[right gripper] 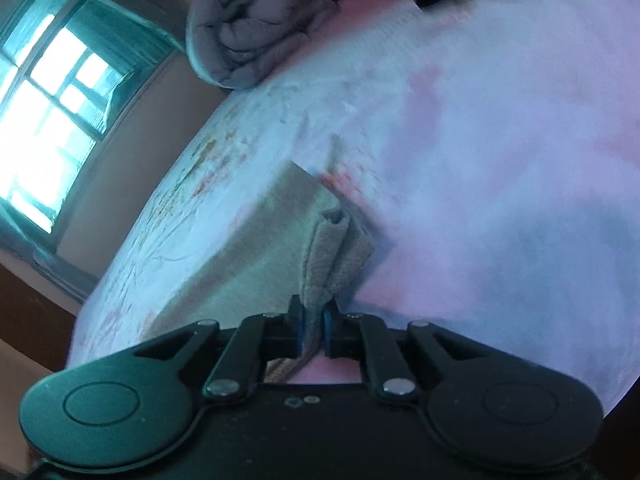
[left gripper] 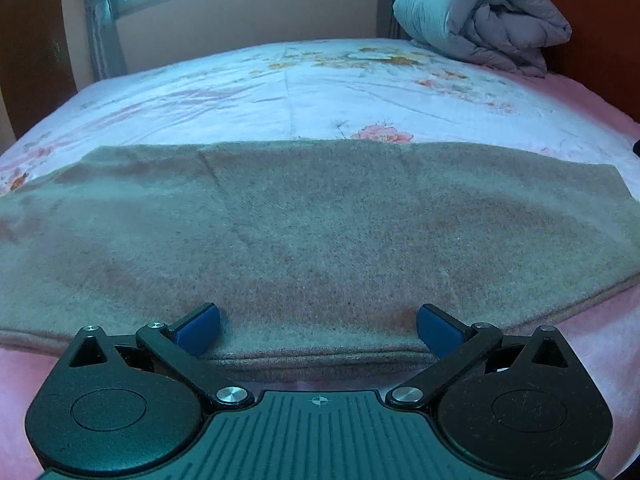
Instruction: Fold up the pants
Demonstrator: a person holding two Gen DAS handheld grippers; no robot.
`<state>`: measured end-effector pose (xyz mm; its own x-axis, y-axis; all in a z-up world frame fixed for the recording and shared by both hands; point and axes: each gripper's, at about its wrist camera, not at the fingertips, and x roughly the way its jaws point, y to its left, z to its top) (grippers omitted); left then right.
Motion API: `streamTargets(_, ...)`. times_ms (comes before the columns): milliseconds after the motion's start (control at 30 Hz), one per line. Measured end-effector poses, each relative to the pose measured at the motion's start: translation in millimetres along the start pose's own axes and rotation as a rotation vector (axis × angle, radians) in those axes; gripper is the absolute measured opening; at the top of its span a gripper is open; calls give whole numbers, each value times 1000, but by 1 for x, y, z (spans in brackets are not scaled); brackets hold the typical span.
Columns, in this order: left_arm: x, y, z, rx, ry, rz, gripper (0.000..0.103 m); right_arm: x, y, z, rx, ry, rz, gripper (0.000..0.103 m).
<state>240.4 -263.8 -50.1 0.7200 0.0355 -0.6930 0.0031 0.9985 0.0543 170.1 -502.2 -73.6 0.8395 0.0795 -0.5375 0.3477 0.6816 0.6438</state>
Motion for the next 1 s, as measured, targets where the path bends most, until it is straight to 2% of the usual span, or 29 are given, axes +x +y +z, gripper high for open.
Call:
streamTargets(67, -9, 12, 5, 13, -10, -30, 103, -9, 18, 3, -36, -34, -2, 1)
streamTargets(133, -25, 42, 6, 5, -65, -4, 103, -22, 43, 6, -89, -74, 16, 1)
streamTargets(200, -41, 82, 6, -10, -112, 10, 103, -33, 79, 4, -178, -110, 46, 1)
streamTargets(300, -67, 163, 3, -81, -180, 72, 103, -42, 143, -14, -335, -154, 81, 1)
streamTargets(467, -104, 286, -9, -256, -238, 168, 103, -30, 246, -85, -567, -140, 146, 1)
streamTargets(567, -112, 334, -26, -335, -237, 210, 103, -13, 295, -148, -714, -86, 188, 3)
streamTargets(600, -113, 345, -33, -355, -225, 219, 103, -4, 310, -175, -763, -51, 204, 5)
streamTargets(667, -113, 360, -45, -384, -214, 215, 103, 14, 330, -227, -873, 32, 270, 23)
streamTargets(700, -112, 366, -50, -400, -206, 216, 103, 25, 340, -257, -961, 131, 273, 23)
streamTargets(733, -112, 372, -55, -416, -202, 213, 103, 29, 346, -275, -997, 183, 256, 21)
streamTargets(767, -113, 377, -59, -437, -203, 206, 103, 21, 345, -284, -995, 165, 287, 21)
streamTargets(800, -112, 381, -62, -456, -207, 197, 103, 8, 341, -285, -974, 123, 329, 22)
streamTargets(833, -111, 382, -63, -468, -211, 177, 103, 1, 338, -282, -962, 103, 330, 22)
streamTargets(900, -104, 376, -60, -472, -216, 102, 103, -8, 327, -265, -943, 73, 294, 23)
streamTargets(1000, -93, 351, -46, -452, -227, -56, 103, -17, 308, -233, -861, 28, 230, 24)
